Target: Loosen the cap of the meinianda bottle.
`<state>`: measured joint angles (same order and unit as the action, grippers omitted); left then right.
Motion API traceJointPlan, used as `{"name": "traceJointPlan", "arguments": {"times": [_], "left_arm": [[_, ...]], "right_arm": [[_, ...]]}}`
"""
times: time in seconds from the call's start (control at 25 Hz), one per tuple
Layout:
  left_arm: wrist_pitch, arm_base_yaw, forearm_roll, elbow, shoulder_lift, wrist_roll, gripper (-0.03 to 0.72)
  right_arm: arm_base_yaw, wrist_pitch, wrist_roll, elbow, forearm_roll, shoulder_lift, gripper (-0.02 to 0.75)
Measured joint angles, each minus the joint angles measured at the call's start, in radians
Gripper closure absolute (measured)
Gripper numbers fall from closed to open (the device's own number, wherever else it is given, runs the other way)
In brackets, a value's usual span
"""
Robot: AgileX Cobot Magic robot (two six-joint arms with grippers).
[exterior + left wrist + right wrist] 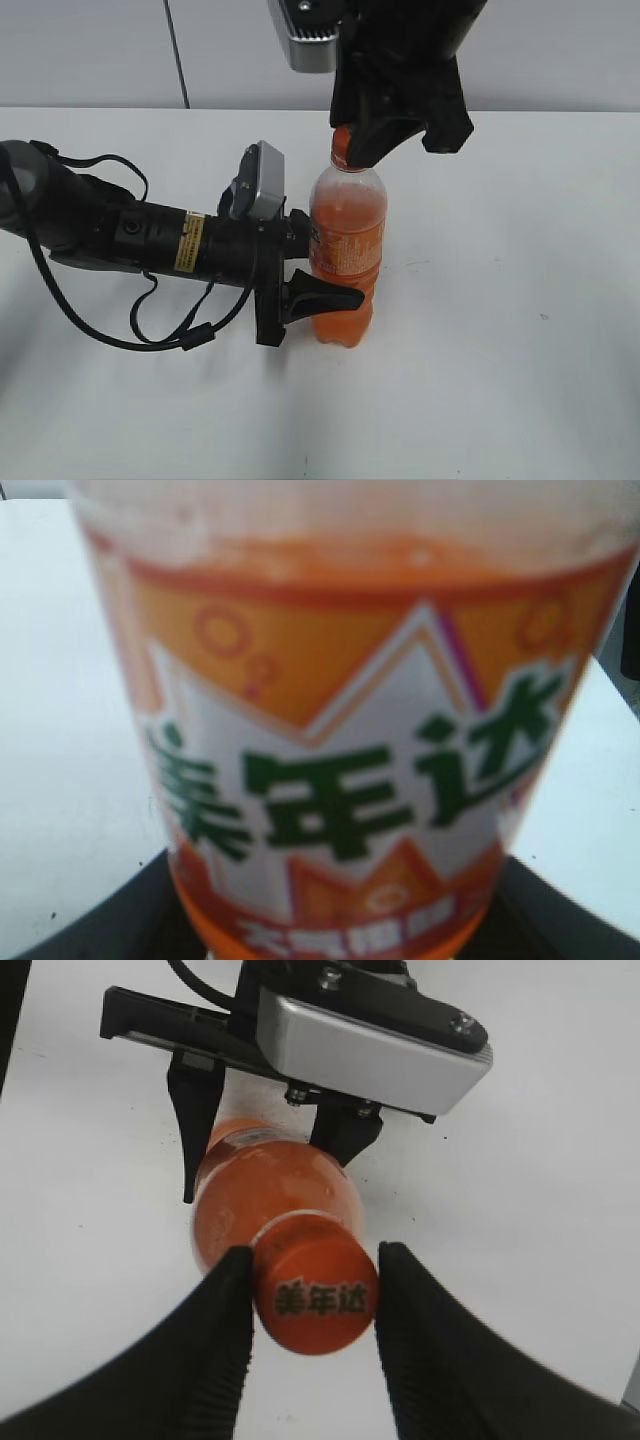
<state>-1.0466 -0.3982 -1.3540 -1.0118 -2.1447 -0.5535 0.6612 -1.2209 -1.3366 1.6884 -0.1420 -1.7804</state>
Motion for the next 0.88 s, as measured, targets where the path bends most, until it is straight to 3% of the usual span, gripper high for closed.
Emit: {"name": "traceJointPlan", "arguments": {"times": [0.2,0.4,0.68,0.88], "left_arm": [[0.0,0.0,0.0,0.0,0.0,0.0,0.289],[0.0,0.0,0.0,0.0,0.0,-0.001,0.289],[0.0,0.0,0.0,0.0,0.0,-0.001,0.289],[0.0,0.0,0.0,0.0,0.0,-0.001,0.289]], "right_arm": [[0.0,0.001,0.128,-0.001,-0.007,0.015,0.188],[0.0,0.001,0.278,-0.001,-0.045,0.095,0.206],[0.0,0.0,1.113,-0.001,-0.036,0.123,0.221],[0.0,0.0,1.288,-0.001,-0.025,0.079,0.259]]}}
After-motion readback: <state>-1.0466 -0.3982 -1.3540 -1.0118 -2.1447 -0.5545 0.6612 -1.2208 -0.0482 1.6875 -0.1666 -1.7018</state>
